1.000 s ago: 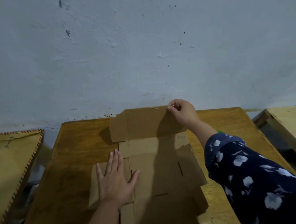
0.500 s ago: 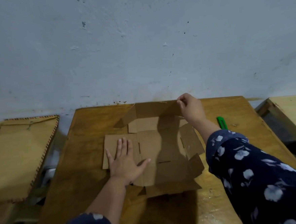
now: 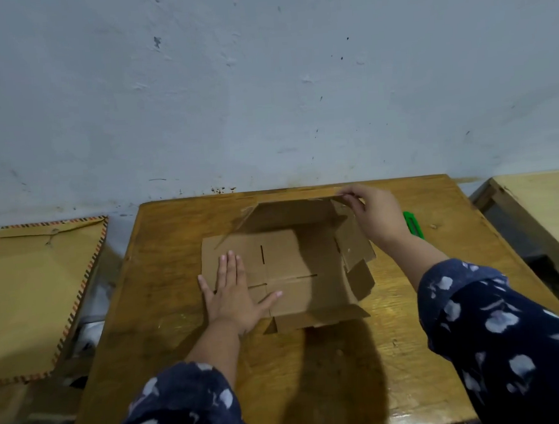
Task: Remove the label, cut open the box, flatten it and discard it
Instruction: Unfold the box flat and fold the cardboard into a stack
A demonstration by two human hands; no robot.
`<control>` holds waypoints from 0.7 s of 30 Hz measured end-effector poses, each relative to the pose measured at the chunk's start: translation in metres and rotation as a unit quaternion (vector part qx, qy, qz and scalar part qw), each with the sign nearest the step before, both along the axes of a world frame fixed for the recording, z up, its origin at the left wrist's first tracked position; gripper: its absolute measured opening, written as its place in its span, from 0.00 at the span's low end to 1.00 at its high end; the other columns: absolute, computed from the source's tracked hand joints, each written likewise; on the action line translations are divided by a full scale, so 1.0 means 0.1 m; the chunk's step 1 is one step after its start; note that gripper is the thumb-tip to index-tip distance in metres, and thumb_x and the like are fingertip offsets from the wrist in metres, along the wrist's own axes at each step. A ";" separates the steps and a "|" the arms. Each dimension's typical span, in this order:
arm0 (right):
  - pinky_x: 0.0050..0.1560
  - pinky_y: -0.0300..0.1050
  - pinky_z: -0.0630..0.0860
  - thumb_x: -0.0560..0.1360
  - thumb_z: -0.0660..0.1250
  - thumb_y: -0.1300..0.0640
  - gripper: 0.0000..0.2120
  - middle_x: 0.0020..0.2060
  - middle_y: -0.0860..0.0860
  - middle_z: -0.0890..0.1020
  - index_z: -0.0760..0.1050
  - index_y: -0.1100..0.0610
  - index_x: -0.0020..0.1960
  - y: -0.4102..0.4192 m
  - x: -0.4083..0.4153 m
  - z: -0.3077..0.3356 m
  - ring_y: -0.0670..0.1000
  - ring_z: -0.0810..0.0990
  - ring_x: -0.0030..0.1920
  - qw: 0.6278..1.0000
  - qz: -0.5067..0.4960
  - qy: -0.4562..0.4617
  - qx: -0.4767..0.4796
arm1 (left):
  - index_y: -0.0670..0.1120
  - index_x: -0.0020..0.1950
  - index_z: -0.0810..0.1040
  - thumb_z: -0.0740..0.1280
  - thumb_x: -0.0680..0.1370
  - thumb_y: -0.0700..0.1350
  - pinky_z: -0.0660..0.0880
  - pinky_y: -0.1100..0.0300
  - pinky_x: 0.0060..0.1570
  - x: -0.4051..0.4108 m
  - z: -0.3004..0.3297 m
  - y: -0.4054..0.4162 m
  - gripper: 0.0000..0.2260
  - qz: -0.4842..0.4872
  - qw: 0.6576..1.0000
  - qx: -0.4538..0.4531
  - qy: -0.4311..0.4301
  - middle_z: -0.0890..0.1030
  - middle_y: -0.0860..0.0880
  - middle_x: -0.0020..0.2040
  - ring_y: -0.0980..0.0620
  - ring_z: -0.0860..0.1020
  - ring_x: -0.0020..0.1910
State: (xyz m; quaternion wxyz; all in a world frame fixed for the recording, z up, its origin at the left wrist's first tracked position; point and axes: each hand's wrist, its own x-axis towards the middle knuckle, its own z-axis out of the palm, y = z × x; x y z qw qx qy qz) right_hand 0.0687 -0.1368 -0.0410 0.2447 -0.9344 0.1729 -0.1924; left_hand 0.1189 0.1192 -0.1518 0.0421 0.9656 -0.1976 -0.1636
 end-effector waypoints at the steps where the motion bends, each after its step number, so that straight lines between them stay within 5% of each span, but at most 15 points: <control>1: 0.51 0.49 0.77 0.80 0.61 0.59 0.11 0.49 0.52 0.85 0.80 0.54 0.56 0.01 -0.06 -0.02 0.55 0.82 0.48 1.000 0.005 -0.002 -0.011 | 0.45 0.76 0.33 0.45 0.66 0.79 0.34 0.36 0.71 0.05 0.01 -0.01 0.52 -0.003 1.000 0.000 0.002 0.31 0.48 0.76 0.50 0.29 0.74; 5: 0.69 0.53 0.65 0.79 0.61 0.61 0.11 0.52 0.52 0.84 0.79 0.54 0.58 0.10 -0.31 -0.20 0.54 0.82 0.52 0.998 0.021 0.014 -0.058 | 0.45 0.77 0.37 0.46 0.67 0.78 0.35 0.35 0.70 0.16 0.04 -0.04 0.51 -0.022 1.000 0.002 0.004 0.32 0.48 0.77 0.49 0.29 0.74; 10: 0.69 0.54 0.66 0.77 0.64 0.62 0.12 0.58 0.52 0.82 0.79 0.55 0.58 0.18 -0.51 -0.49 0.53 0.80 0.59 0.992 0.051 0.027 -0.111 | 0.47 0.78 0.39 0.46 0.64 0.80 0.36 0.38 0.72 0.21 0.05 0.11 0.53 -0.013 0.997 -0.069 0.018 0.33 0.50 0.77 0.52 0.31 0.75; 15: 0.68 0.55 0.67 0.75 0.67 0.62 0.12 0.59 0.51 0.81 0.80 0.53 0.57 0.21 -0.65 -0.65 0.51 0.80 0.59 0.984 0.065 0.058 -0.155 | 0.48 0.79 0.46 0.47 0.73 0.71 0.40 0.46 0.75 0.24 0.20 0.37 0.41 0.015 0.977 -0.197 -0.079 0.47 0.51 0.79 0.56 0.43 0.77; 21: 0.68 0.54 0.66 0.74 0.67 0.59 0.12 0.59 0.47 0.82 0.81 0.50 0.56 0.20 -0.72 -0.74 0.48 0.79 0.60 0.976 0.079 0.091 -0.182 | 0.49 0.78 0.48 0.45 0.80 0.63 0.41 0.45 0.74 0.43 0.39 -0.06 0.31 -0.065 0.977 -0.161 -0.124 0.48 0.52 0.79 0.55 0.44 0.77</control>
